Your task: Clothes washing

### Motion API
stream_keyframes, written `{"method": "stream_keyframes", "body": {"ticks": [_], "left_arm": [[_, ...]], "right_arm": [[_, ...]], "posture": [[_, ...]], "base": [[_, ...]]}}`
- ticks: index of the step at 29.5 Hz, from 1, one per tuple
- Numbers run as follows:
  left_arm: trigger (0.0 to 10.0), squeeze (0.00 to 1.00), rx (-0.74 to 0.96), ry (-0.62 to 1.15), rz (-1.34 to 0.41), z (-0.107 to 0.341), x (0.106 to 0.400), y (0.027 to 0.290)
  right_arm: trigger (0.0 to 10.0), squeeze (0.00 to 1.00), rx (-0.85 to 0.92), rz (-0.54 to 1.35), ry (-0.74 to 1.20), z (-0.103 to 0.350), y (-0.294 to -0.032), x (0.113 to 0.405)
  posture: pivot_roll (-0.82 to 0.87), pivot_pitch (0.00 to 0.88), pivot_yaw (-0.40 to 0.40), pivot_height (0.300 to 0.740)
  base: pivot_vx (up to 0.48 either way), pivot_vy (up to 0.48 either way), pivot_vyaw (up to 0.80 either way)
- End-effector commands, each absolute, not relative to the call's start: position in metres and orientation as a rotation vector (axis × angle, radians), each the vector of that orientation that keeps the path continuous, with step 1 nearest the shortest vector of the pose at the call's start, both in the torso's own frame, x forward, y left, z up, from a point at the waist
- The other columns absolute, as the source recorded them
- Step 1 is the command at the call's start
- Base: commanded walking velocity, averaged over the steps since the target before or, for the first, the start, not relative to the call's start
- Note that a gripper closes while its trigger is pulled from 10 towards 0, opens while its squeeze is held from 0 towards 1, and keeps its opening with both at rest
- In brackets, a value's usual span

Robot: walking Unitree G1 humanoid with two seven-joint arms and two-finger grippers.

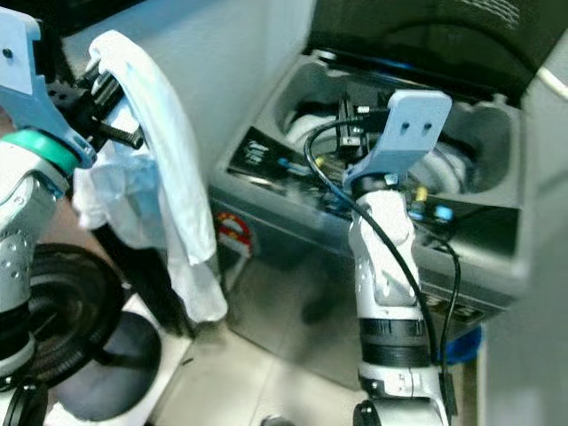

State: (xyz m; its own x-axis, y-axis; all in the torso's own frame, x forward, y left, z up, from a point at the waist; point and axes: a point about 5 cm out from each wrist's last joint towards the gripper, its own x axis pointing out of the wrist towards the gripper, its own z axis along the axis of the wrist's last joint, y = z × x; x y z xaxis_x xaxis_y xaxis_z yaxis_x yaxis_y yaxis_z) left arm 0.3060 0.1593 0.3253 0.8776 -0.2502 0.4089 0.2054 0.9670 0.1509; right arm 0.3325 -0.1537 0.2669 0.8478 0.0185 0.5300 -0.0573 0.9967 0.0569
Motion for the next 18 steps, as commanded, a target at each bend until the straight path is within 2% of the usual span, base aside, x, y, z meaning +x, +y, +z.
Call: {"method": "stream_keyframes", "body": {"ticks": [1,18], "left_arm": [[10.0,0.0,0.116,-0.466,-0.237,0.329,0.3032,0.159],[10.0,0.0,0.117,-0.463,-0.24,0.3279,0.3041,0.1581]], "right_arm": [[10.0,0.0,0.083,0.027,-0.545,0.2638,-0.1565,0.3325],[10.0,0.0,0.094,0.033,-0.566,0.2682,-0.1557,0.3322]], "posture": [[0.06,0.026,0.045,0.74],[0.06,0.02,0.047,0.74]], "base": [[0.0,0.0,-0.8],[0.0,0.0,-0.8]]}}
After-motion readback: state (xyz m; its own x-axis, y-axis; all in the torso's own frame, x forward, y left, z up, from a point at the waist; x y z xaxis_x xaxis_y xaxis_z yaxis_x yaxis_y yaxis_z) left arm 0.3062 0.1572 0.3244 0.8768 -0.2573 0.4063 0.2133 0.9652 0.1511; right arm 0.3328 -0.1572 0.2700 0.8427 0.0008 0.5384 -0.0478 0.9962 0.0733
